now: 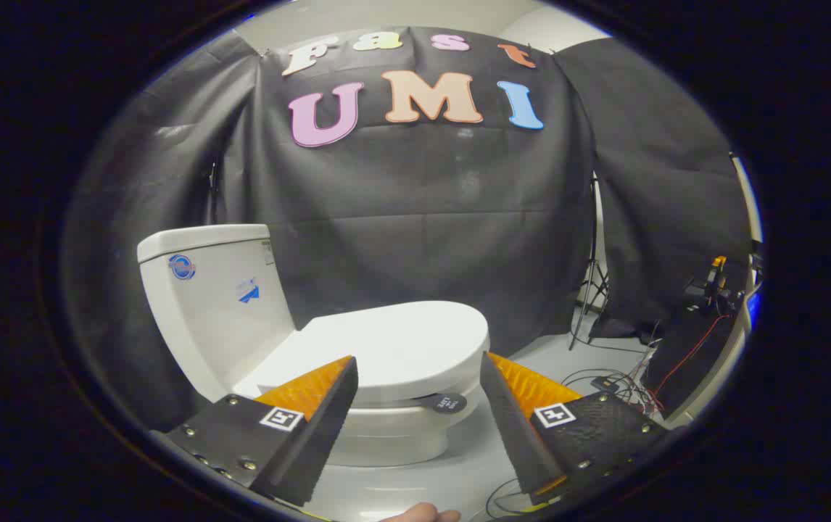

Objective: Open the toilet lid.

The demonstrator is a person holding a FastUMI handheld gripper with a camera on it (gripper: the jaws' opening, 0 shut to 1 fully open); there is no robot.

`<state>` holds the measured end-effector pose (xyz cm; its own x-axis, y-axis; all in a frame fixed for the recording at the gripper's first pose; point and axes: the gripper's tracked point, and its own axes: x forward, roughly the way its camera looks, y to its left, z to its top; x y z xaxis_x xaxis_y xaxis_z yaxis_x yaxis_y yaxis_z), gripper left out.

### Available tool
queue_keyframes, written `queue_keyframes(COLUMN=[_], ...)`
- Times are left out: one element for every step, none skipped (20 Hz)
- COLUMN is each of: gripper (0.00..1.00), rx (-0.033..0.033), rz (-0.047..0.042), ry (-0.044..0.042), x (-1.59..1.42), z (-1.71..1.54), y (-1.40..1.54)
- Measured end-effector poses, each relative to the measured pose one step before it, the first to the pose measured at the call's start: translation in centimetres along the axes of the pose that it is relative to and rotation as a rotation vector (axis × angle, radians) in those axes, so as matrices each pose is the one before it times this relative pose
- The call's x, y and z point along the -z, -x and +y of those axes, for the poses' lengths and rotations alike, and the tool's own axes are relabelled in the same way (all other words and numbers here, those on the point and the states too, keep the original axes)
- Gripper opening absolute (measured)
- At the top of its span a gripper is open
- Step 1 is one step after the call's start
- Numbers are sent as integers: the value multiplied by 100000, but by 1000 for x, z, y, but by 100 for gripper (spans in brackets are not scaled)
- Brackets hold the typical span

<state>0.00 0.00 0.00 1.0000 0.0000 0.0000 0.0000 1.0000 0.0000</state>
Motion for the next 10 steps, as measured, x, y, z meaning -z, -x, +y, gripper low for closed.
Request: queue_keyframes(gripper=[100,100,100,100,100,100,100,100,100,100], rx=[145,378,349,220,379,139,-3,134,218,19], rz=[-202,-19,168,220,48,208,-130,-67,0,257], ry=[-988,-806,-594,-373,-289,-410,-309,-58,80,-161], x=[83,192,100,237,56,135,0,10,21,161], z=[-134,-130,-190,-156,-195,-150,-66,-65,-95,-61], y=[23,37,46,31,104,-14,91,-21,-33,-70])
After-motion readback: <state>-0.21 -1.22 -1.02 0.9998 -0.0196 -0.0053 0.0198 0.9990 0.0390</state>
